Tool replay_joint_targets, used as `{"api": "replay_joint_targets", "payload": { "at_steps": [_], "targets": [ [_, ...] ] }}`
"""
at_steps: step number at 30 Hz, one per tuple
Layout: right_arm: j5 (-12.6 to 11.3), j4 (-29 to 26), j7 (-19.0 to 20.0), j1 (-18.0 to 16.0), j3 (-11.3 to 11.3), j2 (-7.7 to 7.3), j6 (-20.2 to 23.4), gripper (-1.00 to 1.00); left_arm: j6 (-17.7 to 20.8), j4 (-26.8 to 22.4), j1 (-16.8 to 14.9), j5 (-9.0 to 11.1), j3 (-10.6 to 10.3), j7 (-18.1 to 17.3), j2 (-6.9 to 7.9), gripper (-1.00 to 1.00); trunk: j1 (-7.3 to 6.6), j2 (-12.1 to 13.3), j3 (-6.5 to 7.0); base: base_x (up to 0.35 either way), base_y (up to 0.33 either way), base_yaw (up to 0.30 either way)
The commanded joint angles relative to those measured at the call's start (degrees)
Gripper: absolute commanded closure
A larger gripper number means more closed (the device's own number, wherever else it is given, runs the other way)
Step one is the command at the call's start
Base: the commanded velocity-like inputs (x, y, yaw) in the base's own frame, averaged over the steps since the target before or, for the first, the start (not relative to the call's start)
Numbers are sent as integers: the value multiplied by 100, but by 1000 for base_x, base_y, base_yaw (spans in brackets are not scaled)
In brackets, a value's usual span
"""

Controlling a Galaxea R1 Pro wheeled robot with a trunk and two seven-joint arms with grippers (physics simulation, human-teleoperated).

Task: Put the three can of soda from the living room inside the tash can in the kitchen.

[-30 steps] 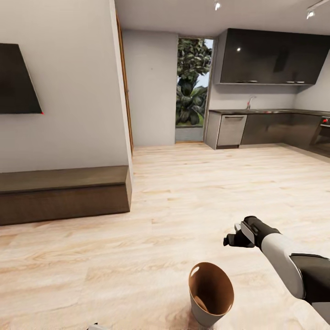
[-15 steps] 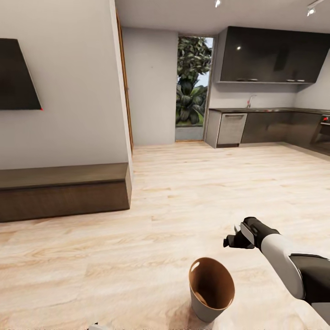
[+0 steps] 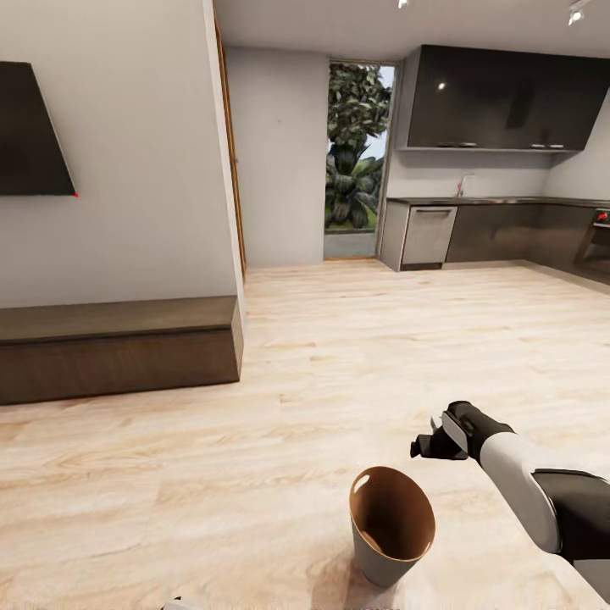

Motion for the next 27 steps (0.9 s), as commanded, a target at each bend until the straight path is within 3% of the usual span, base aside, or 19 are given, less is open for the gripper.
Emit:
{"api": "replay_joint_targets", "payload": {
  "at_steps": [1,5,27],
  "targets": [
    [0,2,0,1,0,0,1,-100,0,0,0,0,0,-1,0,-100,23,-42,-18,0,0,0],
    [0,4,0,3,0,1,-1,-100,0,3,0,0,0,3,0,-100,110,-202,-90,0,0,0],
    [0,154,0,30,51,25,-366,-100,0,0,0,0,-5,-3,2,-100,167,-231,-578,0,0,0]
  ]
}}
